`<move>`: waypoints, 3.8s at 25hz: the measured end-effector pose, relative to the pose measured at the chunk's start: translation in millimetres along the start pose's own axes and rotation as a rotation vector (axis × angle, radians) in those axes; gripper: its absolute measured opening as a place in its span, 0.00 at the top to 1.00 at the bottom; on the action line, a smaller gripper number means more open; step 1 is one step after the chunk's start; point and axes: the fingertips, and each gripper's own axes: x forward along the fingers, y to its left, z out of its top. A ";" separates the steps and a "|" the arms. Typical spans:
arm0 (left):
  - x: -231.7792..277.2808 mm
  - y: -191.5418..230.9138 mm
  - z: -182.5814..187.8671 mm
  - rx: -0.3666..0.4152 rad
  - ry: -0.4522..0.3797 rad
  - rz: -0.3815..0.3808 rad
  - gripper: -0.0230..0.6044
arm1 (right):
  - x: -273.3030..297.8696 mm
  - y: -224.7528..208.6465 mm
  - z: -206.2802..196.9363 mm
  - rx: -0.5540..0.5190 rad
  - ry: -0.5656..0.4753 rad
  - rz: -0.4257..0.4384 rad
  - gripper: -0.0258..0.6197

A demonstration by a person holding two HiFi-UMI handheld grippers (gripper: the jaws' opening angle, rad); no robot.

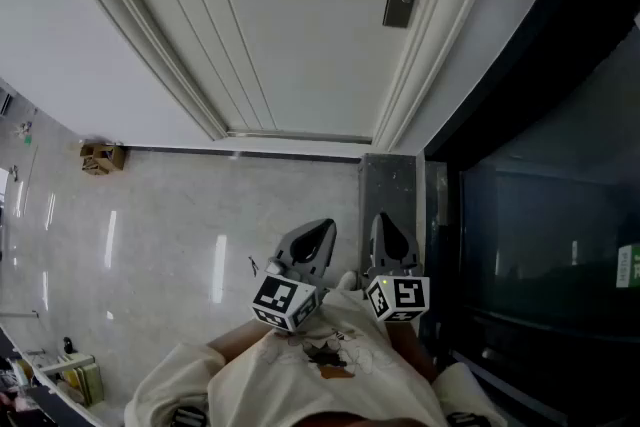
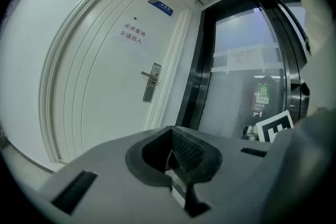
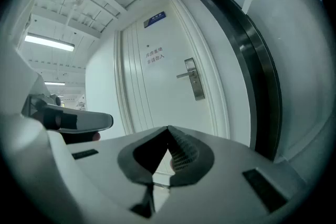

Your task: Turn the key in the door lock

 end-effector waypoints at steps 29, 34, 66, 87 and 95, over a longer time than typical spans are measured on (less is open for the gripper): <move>141.5 66.3 -13.6 -0.112 0.133 -0.007 0.96 | 96.9 -94.8 -3.8 -0.120 0.069 -0.046 0.94; 188.9 121.7 38.7 -0.106 0.066 -0.069 0.96 | 185.7 -95.3 35.3 -0.028 0.004 -0.025 0.90; 287.6 188.7 122.5 -0.120 -0.059 -0.061 0.96 | 418.6 -167.2 216.1 -1.261 0.120 -0.437 0.84; 301.1 191.4 124.5 -0.131 -0.053 -0.084 0.96 | 431.3 -176.9 217.4 -1.113 0.106 -0.468 0.94; 299.7 187.5 120.7 -0.117 -0.028 -0.101 0.96 | 427.7 -178.8 221.3 -0.746 0.040 -0.390 0.93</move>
